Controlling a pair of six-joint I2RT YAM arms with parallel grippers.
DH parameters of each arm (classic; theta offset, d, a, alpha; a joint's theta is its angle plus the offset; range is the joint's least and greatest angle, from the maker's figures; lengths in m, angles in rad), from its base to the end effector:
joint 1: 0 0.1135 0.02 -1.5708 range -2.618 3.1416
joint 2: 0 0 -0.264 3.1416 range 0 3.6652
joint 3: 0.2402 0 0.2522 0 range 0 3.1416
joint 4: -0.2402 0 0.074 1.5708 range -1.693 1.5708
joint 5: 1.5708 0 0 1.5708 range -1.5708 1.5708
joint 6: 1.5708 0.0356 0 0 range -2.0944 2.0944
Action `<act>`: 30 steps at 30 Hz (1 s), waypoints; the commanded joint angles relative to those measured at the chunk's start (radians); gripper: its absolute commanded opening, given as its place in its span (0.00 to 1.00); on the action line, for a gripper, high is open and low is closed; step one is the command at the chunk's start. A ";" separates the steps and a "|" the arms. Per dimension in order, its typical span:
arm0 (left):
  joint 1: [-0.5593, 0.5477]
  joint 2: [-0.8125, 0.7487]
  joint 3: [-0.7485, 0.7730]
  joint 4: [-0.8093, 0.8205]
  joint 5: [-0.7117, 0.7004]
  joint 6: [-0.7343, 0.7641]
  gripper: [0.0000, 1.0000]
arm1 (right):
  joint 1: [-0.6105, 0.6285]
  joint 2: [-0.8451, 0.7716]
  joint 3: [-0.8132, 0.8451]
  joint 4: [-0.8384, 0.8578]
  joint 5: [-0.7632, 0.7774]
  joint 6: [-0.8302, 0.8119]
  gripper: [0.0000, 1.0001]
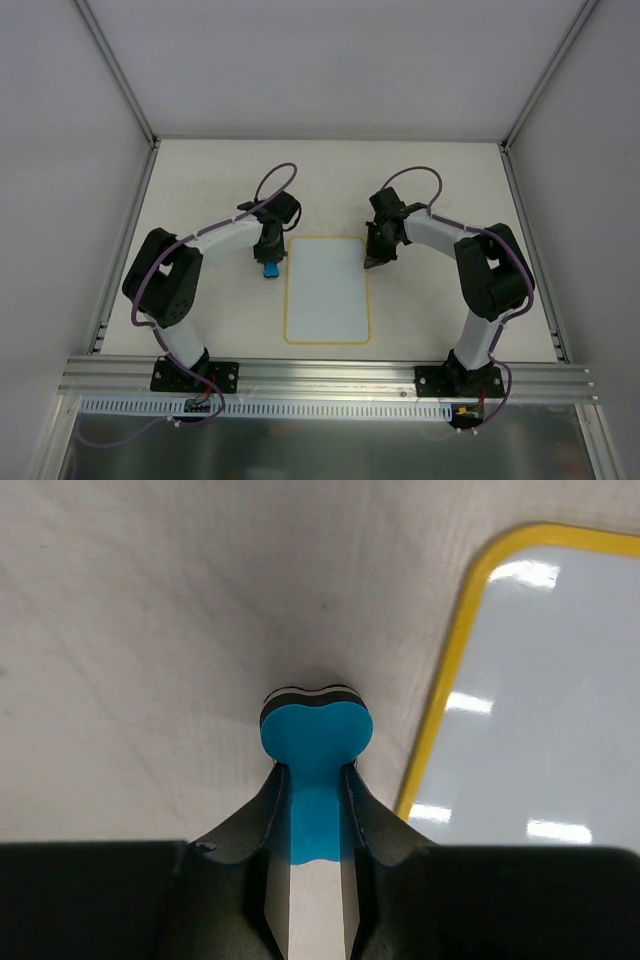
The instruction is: Erase the whiteboard
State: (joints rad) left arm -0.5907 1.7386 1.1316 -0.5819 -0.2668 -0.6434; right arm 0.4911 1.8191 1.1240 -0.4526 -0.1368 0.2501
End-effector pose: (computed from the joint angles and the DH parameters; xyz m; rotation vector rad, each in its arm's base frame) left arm 0.2875 -0.1815 0.1828 -0.1400 2.6759 -0.0064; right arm 0.3119 0.1723 0.1590 -0.3734 2.7449 0.3923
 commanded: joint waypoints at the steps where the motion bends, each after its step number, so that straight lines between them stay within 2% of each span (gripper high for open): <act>1: 0.032 -0.073 0.020 -0.056 -0.034 0.062 0.00 | -0.005 0.069 -0.036 -0.078 0.078 -0.014 0.00; 9: 0.127 -0.053 -0.007 0.010 0.006 0.123 0.00 | -0.006 0.034 -0.009 -0.080 0.085 -0.011 0.02; 16: 0.144 0.002 -0.035 0.053 0.038 0.120 0.01 | -0.005 0.020 -0.004 -0.080 0.080 -0.012 0.16; 17: 0.146 0.002 -0.038 0.054 0.046 0.116 0.13 | -0.005 0.013 -0.004 -0.080 0.080 -0.015 0.18; 20: 0.146 -0.013 -0.046 0.056 0.046 0.102 0.34 | -0.003 0.000 -0.004 -0.080 0.082 -0.020 0.26; 21: 0.146 -0.020 -0.049 0.056 0.041 0.100 0.45 | -0.003 -0.012 -0.004 -0.081 0.083 -0.021 0.29; 23: 0.146 -0.045 -0.053 0.054 0.040 0.100 0.54 | -0.003 -0.026 -0.001 -0.084 0.083 -0.025 0.36; 24: 0.147 -0.056 -0.053 0.053 0.041 0.100 0.62 | -0.005 -0.044 0.000 -0.086 0.086 -0.025 0.39; 27: 0.146 -0.106 -0.052 0.053 0.051 0.099 0.69 | -0.003 -0.075 0.017 -0.101 0.085 -0.038 0.54; 28: 0.146 -0.119 -0.049 0.050 0.061 0.099 0.76 | -0.003 -0.101 0.023 -0.106 0.085 -0.044 0.65; 30: 0.147 -0.168 -0.039 0.051 0.072 0.100 0.83 | -0.005 -0.128 0.049 -0.126 0.103 -0.058 0.77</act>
State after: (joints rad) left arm -0.4442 1.6756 1.0798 -0.5312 -0.2249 -0.5358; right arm 0.4915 1.7756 1.1294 -0.5121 -0.0879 0.2287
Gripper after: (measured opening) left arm 0.801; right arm 0.723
